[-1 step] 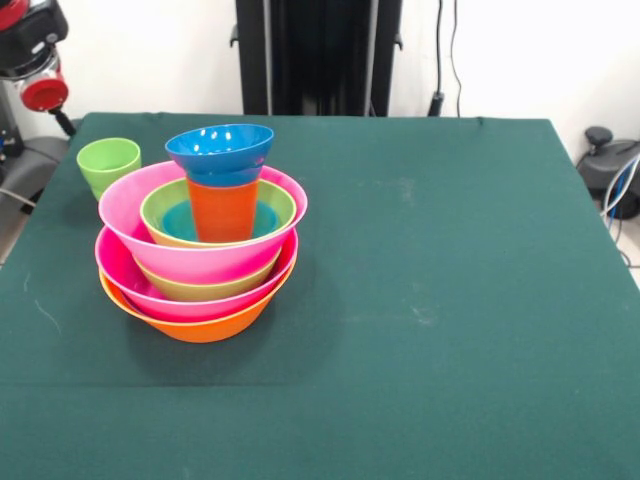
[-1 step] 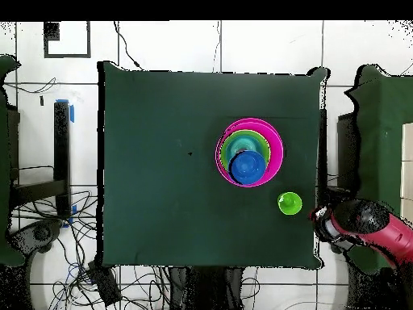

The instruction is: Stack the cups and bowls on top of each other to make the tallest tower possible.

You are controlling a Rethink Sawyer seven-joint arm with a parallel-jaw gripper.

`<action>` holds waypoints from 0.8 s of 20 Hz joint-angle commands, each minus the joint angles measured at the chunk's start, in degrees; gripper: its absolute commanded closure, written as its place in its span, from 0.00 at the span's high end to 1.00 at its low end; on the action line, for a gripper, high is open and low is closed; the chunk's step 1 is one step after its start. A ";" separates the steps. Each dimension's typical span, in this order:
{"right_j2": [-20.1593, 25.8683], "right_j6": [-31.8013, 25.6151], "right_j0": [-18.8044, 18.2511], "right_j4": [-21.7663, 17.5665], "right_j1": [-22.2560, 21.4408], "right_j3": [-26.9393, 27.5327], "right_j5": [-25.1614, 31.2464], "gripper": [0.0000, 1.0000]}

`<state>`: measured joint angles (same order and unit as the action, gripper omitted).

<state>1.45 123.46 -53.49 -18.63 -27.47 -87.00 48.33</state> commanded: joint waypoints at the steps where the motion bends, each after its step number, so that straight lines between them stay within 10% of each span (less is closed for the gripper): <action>1: 7.98 -10.45 0.20 -3.79 3.77 0.63 -6.26 1.00; 16: 10.39 -7.47 -1.04 -1.59 5.07 -3.94 -8.11 1.00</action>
<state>4.51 123.46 -55.22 -18.61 -24.11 -86.97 45.09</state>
